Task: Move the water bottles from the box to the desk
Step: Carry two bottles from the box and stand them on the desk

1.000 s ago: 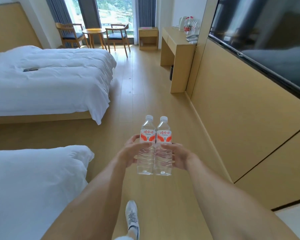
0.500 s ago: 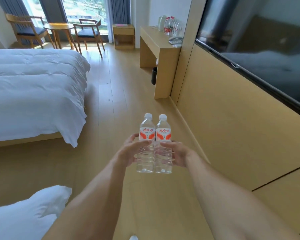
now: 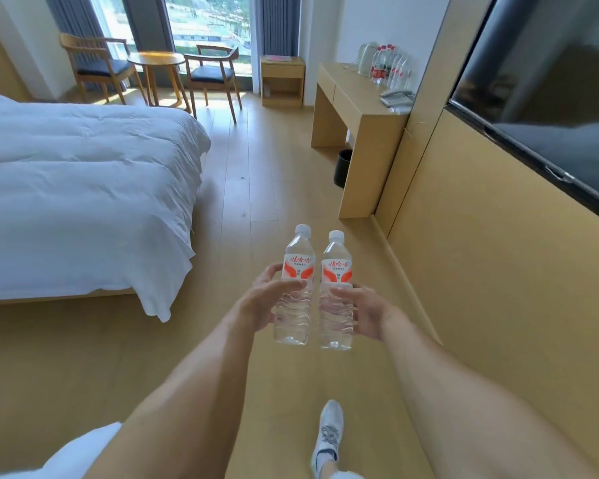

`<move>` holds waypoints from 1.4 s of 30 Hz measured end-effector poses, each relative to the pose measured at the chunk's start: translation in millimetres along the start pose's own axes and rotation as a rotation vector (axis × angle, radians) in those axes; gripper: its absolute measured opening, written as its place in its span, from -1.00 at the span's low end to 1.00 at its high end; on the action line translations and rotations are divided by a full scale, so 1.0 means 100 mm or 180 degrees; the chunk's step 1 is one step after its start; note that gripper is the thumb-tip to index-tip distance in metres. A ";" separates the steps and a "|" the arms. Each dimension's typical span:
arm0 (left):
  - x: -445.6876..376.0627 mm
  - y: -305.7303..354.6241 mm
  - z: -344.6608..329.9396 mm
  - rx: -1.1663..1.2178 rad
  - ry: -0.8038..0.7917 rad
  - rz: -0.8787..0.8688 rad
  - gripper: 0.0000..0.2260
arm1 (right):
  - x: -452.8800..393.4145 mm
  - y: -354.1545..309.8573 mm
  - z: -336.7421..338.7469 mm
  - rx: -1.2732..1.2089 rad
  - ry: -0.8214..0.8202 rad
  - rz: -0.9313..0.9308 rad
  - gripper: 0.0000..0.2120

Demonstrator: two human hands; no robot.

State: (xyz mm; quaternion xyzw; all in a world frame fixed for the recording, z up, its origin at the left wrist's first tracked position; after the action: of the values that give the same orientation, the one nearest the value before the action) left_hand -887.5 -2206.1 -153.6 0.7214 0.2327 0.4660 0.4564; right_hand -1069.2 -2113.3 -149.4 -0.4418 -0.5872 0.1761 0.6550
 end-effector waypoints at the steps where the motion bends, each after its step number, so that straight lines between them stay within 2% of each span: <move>1: -0.12 0.06 0.04 -0.0019 0.0029 0.0023 -0.51 | -0.15 -0.09 -0.01 0.0032 -0.0013 -0.0002 -0.56; 10: -1.39 0.83 0.23 -0.0046 0.0356 0.0261 -0.46 | -1.57 -1.10 -0.01 0.0245 -0.0285 -0.0135 -0.53; 15: -2.01 1.32 0.29 -0.0112 0.0374 0.0260 -0.38 | -2.20 -1.74 -0.01 0.0323 -0.0487 -0.0134 -0.50; 21: -2.65 1.78 0.44 -0.0060 0.0422 0.0163 -0.38 | -2.80 -2.36 -0.16 0.0487 -0.0662 -0.0067 -0.40; 24: -2.97 1.97 0.58 -0.0023 0.0419 0.0139 -0.37 | -3.10 -2.60 -0.28 0.0522 -0.0700 -0.0063 -0.43; 32: -4.16 2.43 1.17 -0.0036 0.0157 0.0087 -0.31 | -4.09 -3.21 -0.70 0.0483 -0.0408 0.0063 -0.50; 40: -5.21 3.24 1.78 -0.0082 -0.0132 0.0194 -0.46 | -4.90 -4.03 -1.22 0.0312 -0.0122 0.0098 -0.49; 42: -5.42 3.37 1.84 -0.0085 -0.0185 0.0208 -0.44 | -5.07 -4.18 -1.28 0.0290 -0.0080 0.0104 -0.44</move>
State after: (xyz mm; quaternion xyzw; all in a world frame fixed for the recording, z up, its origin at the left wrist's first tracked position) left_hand -1002.7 -2860.3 -135.4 0.7358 0.1894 0.4625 0.4570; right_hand -1197.1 -2769.4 -121.7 -0.4188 -0.5795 0.2188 0.6640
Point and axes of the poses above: each hand's wrist, its own x-axis away from the middle knuckle, its own z-axis out of the back of the hand, y = z × x, the point moved 4 cm from there along -x, towards the middle knuckle, and after that the axes turned 4 degrees about y, right-handed, at the moved point
